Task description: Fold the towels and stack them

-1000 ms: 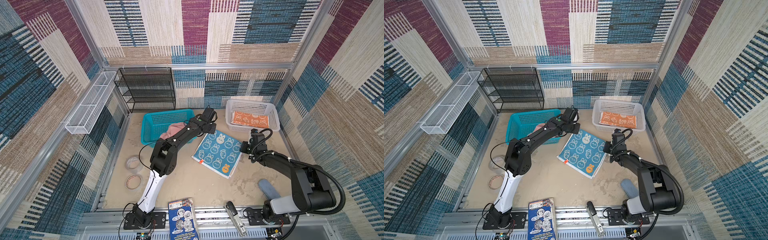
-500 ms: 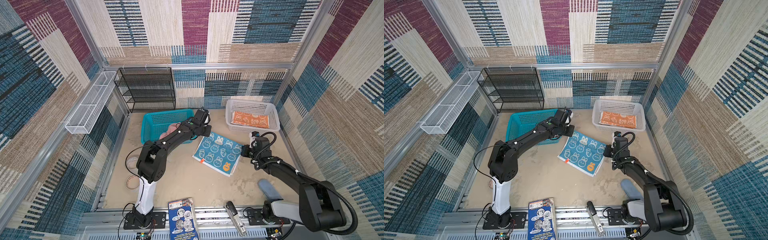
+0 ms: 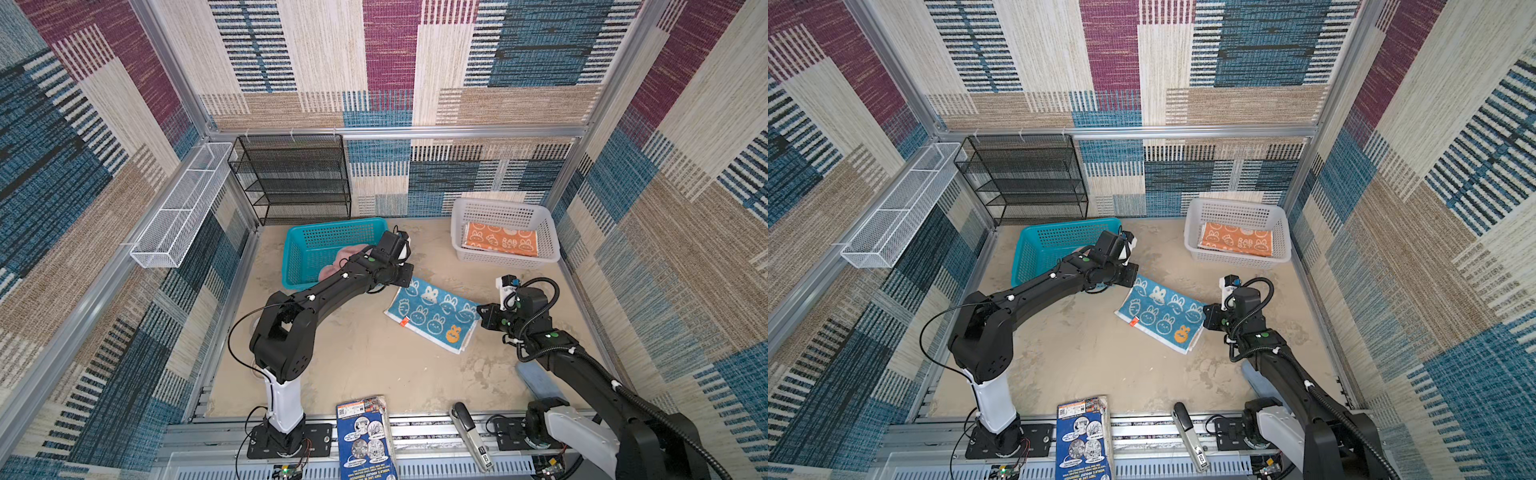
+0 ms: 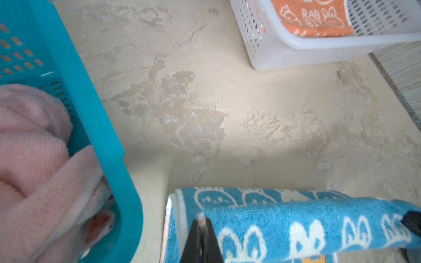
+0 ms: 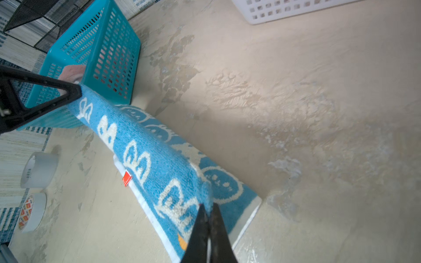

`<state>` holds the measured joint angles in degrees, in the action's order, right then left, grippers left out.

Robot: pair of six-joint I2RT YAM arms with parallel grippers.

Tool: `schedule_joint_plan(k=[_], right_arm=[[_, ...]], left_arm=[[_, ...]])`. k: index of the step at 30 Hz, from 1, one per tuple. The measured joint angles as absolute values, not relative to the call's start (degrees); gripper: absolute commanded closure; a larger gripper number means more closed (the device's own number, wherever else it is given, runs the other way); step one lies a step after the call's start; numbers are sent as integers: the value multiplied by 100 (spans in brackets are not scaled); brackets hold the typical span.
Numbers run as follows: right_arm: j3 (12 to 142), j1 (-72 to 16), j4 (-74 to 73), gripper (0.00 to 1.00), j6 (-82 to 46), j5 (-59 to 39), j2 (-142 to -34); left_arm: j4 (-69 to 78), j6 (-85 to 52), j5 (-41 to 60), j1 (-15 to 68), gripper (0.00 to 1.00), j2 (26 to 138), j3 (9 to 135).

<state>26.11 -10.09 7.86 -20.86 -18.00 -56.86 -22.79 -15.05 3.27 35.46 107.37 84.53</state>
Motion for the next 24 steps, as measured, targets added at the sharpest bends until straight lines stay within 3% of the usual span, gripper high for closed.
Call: schedule_joint_plan(k=[18, 24], right_arm=[[2078, -2296, 1227, 100, -2674, -1741, -5623], [1933, -2412, 1114, 87, -2808, -1802, -5916]], left_arm=[[-2255, -1529, 268, 3553, 100, 10366, 7406], [-2215, -1592, 180, 3564, 97, 10374, 7179]])
